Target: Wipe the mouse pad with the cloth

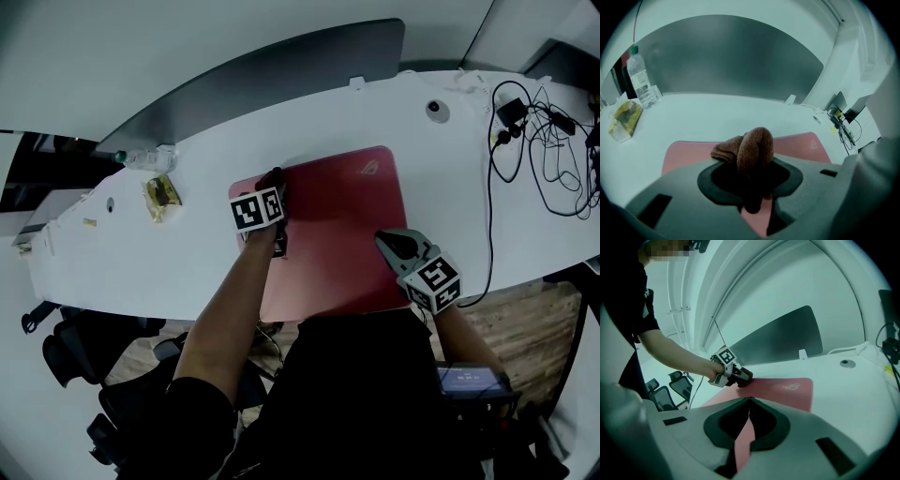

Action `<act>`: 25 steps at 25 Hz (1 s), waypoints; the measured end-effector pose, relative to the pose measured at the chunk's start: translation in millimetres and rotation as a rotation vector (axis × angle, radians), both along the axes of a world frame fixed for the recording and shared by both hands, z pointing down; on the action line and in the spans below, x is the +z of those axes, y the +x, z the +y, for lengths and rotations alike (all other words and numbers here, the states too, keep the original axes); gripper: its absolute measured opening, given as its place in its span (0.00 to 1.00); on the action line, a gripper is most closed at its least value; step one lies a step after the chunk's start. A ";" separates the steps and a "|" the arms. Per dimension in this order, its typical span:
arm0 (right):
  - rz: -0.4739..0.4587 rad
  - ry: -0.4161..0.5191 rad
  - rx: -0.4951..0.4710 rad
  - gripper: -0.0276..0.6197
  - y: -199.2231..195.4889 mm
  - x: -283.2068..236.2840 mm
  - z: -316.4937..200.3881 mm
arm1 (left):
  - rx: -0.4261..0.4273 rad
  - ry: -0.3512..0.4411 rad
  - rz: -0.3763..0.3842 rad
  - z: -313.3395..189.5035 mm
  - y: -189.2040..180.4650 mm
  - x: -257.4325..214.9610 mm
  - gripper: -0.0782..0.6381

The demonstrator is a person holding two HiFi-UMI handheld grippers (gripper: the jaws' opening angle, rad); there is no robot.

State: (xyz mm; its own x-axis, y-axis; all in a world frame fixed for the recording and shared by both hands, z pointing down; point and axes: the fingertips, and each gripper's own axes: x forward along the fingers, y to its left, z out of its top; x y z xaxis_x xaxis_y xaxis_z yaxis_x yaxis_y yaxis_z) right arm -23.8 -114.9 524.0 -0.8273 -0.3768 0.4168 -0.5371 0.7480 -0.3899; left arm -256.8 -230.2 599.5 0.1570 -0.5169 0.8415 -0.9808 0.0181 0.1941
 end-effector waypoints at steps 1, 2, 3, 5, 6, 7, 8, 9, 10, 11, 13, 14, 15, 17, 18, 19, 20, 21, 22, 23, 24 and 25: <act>-0.001 -0.001 0.002 0.08 1.3 0.2 0.2 | 0.005 -0.001 0.005 -0.9 5.6 0.2 0.31; -0.002 -0.002 0.005 0.08 2.6 0.4 0.7 | 0.012 -0.002 0.010 -1.7 11.3 0.4 0.31; -0.003 -0.003 0.007 0.08 3.8 0.6 1.1 | 0.019 -0.003 0.015 -2.4 17.0 0.4 0.31; -0.006 -0.006 0.014 0.08 5.7 0.9 1.5 | 0.039 -0.004 0.022 -4.3 28.3 0.3 0.31; -0.007 -0.007 0.017 0.08 6.5 1.1 1.5 | 0.049 -0.004 0.025 -5.4 33.8 0.2 0.31; -0.008 -0.006 0.019 0.08 7.6 1.2 1.5 | 0.059 -0.005 0.029 -6.5 39.5 0.2 0.31; -0.008 -0.006 0.021 0.08 9.0 1.2 1.8 | 0.069 -0.006 0.035 -7.5 45.6 0.3 0.31; -0.009 -0.006 0.023 0.08 10.4 1.3 2.2 | 0.078 -0.007 0.044 -8.7 51.9 0.5 0.31; -0.009 -0.006 0.024 0.08 11.7 1.5 2.7 | 0.086 -0.009 0.057 -9.9 58.4 0.7 0.31; -0.010 -0.006 0.027 0.08 13.1 1.8 3.2 | 0.092 -0.011 0.071 -11.4 64.7 1.0 0.31; -0.009 -0.006 0.038 0.08 16.6 2.3 3.2 | 0.101 -0.016 0.090 -14.4 76.5 1.8 0.31; -0.010 -0.006 0.044 0.08 18.3 2.3 2.9 | 0.106 -0.019 0.094 -15.9 82.0 2.1 0.31; -0.013 -0.005 0.049 0.08 19.5 2.0 2.9 | 0.114 -0.021 0.096 -17.3 87.3 2.3 0.31; -0.015 -0.005 0.051 0.08 21.3 1.5 3.9 | 0.129 -0.022 0.100 -20.3 96.9 2.2 0.31; -0.016 -0.007 0.050 0.08 22.0 1.3 4.9 | 0.136 -0.024 0.102 -21.7 101.0 2.2 0.31; -0.016 -0.008 0.051 0.08 22.6 0.9 5.7 | 0.143 -0.025 0.103 -23.0 104.7 2.1 0.31; -0.017 -0.008 0.052 0.08 23.3 0.6 6.2 | 0.150 -0.028 0.105 -24.4 108.5 2.1 0.31; -0.017 -0.009 0.054 0.08 24.3 0.9 6.6 | 0.156 -0.031 0.109 -25.8 112.7 2.2 0.31; -0.017 -0.009 0.056 0.08 25.5 1.5 6.8 | 0.163 -0.034 0.114 -27.3 117.5 2.3 0.31; -0.015 -0.010 0.060 0.08 27.1 2.3 6.9 | 0.170 -0.036 0.120 -28.9 122.9 2.3 0.31; -0.014 -0.011 0.063 0.08 28.7 3.1 7.1 | 0.179 -0.037 0.126 -30.4 129.0 2.1 0.31; -0.013 -0.012 0.066 0.08 30.2 3.5 7.3 | 0.189 -0.036 0.130 -31.8 135.4 2.0 0.31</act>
State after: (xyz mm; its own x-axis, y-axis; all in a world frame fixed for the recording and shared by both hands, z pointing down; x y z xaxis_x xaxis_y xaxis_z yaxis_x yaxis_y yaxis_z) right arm 6.5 -107.6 527.4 -0.8062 -0.4259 0.4108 -0.5799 0.7064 -0.4058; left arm -121.4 -262.1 601.5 0.3563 -0.4381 0.8253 -0.9343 -0.1544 0.3214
